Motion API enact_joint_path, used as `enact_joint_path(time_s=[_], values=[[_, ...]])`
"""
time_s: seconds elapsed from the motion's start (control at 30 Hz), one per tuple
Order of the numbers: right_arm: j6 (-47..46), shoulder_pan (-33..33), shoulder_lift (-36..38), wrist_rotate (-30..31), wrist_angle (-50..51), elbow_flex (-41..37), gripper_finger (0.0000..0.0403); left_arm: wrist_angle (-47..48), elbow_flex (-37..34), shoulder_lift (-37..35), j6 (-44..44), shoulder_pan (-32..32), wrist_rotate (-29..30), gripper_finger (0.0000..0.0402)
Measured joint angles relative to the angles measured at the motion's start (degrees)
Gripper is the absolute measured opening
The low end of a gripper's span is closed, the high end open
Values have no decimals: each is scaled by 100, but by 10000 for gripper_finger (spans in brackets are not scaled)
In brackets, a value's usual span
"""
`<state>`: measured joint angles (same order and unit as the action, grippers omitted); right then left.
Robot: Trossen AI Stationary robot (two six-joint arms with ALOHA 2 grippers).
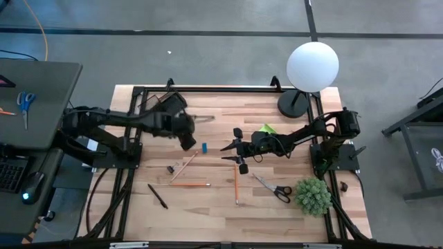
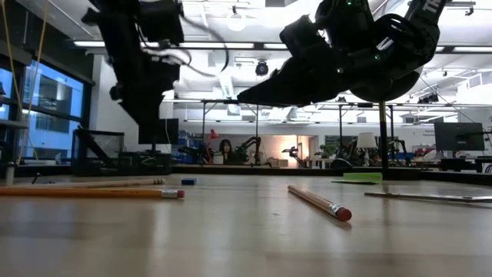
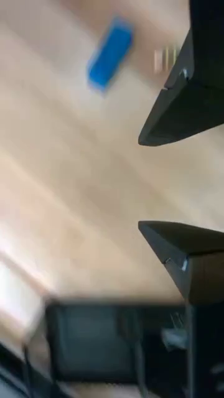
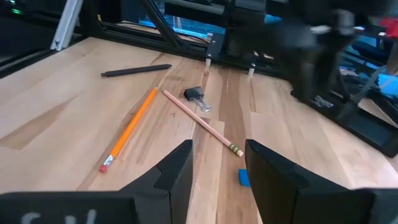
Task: Pick and place office supplies into organizer
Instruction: Put the brown pencil into the top left section of the desk organizer
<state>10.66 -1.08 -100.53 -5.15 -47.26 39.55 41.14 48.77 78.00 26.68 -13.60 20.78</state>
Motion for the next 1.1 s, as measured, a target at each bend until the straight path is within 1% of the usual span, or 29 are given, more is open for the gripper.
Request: enact_joint_path(time_s=[0.17,0.3,0.43,0.53,0.63,0.73,0.8,0.87,1.0,1.1], values=[[-121,-2,0,75,128,0,138,-590,-205,0,397,1197,129,171],[-271,-2,0,193,128,0,137,-838,-388,0,947,1871,241,159],[-496,-14,0,221,130,0,137,-895,-557,0,1625,2329,782,150],[-599,-92,0,226,228,0,137,-1329,-833,0,1886,2626,1226,145],[-523,-189,0,221,288,0,137,-2135,-1241,0,2033,2788,1398,142],[-442,-249,0,214,288,0,137,-2981,-1617,0,2074,2790,1327,140],[-447,-275,0,221,287,0,137,-3354,-1827,0,2089,2786,1282,140],[-574,-289,0,293,289,0,137,-3512,-1940,0,2090,2788,1327,140],[-940,-377,0,511,394,-72,137,-3535,-2028,0,2001,2788,1334,140],[-1212,-520,-2,825,267,-262,138,-3543,-2082,0,1909,2788,1335,140]])
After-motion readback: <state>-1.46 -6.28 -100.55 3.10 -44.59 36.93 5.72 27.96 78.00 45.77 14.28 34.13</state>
